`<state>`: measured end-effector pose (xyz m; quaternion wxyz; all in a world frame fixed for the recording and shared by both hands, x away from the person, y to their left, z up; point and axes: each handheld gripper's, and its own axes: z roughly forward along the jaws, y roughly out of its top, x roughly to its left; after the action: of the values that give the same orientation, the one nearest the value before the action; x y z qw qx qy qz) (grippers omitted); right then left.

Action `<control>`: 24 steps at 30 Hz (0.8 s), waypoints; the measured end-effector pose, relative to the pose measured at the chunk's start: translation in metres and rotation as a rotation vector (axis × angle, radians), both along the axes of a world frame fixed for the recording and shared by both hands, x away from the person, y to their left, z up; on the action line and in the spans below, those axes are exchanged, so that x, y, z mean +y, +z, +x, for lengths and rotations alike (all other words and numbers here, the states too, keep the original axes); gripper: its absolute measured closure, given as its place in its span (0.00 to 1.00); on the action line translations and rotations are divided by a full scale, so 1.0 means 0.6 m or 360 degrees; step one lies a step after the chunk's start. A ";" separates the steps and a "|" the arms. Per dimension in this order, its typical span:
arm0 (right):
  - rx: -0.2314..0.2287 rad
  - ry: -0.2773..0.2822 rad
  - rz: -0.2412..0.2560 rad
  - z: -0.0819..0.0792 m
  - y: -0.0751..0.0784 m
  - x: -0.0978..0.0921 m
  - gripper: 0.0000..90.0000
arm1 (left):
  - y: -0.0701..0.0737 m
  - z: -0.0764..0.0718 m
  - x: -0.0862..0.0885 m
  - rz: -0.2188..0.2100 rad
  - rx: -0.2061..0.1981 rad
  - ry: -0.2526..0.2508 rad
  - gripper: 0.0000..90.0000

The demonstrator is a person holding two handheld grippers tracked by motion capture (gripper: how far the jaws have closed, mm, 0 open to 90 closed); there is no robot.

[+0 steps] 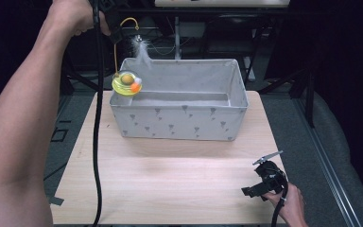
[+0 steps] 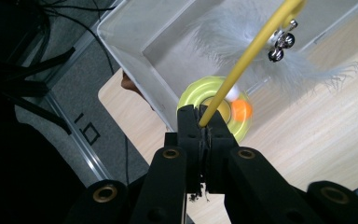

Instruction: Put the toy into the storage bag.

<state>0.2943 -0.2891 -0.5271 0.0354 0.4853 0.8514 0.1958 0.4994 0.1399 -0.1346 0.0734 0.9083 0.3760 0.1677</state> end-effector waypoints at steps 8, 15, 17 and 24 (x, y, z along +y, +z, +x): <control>0.0001 -0.0009 0.0035 0.000 -0.001 0.001 0.02 | -0.023 0.025 -0.007 -0.0012 0.0015 0.0003 0.98; -0.0001 -0.0002 0.0004 0.000 0.000 0.000 0.02 | -0.042 0.040 -0.007 -0.0033 0.0022 0.0022 0.98; 0.0006 0.0007 0.0001 0.000 0.000 0.000 0.02 | -0.045 0.042 -0.007 -0.0034 0.0017 0.0024 0.98; 0.0009 0.0007 0.0023 -0.001 0.000 0.000 0.02 | -0.065 0.053 -0.005 -0.0048 0.0014 0.0035 0.98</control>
<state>0.2940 -0.2890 -0.5270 0.0291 0.4840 0.8512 0.2008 0.5314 0.1367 -0.1733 0.0836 0.9036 0.3889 0.1588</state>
